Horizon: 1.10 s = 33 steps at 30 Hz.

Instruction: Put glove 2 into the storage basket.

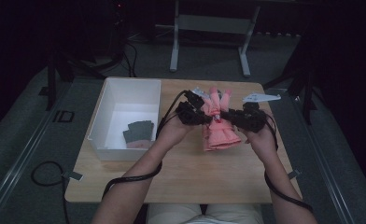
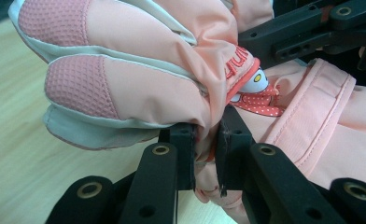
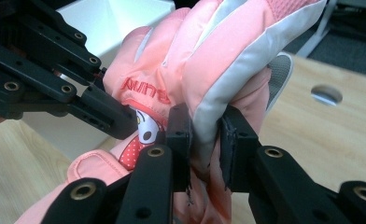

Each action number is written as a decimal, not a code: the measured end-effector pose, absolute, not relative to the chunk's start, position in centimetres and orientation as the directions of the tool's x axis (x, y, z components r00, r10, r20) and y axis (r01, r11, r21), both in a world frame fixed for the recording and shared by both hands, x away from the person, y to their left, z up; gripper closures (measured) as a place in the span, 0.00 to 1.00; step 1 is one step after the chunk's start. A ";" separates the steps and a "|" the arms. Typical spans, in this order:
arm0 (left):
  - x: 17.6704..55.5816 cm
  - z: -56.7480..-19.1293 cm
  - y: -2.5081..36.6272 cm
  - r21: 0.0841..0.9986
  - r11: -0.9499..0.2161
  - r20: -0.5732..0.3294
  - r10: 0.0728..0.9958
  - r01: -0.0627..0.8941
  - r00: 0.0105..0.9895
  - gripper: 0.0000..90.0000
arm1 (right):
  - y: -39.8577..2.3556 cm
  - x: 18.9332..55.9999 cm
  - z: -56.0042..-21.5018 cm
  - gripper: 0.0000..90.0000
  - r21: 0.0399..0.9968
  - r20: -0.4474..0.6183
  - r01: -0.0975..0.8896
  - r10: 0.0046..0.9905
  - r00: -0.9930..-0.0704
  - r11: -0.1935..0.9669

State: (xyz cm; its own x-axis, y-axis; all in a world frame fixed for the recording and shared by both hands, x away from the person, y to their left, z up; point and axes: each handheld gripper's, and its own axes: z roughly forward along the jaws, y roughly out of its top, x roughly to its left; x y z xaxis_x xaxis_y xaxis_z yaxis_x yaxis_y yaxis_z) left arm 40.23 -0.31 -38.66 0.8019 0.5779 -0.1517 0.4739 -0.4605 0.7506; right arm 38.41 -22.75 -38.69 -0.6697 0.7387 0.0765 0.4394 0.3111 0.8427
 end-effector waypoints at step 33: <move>37.7 -30.2 16.3 0.735 -0.415 -0.068 0.742 0.536 0.667 0.88 | -6.0 40.4 -31.3 0.84 0.883 0.058 0.316 0.587 -0.808 0.348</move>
State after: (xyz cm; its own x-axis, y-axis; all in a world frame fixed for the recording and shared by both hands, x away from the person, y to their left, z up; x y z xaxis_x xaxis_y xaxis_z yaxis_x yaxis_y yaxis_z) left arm 37.75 16.28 -30.20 0.6670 0.7419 -0.0682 0.5363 -0.4146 0.7352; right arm 40.39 -5.96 -31.35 -0.8079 0.5865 0.0578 0.3157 0.3478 0.8828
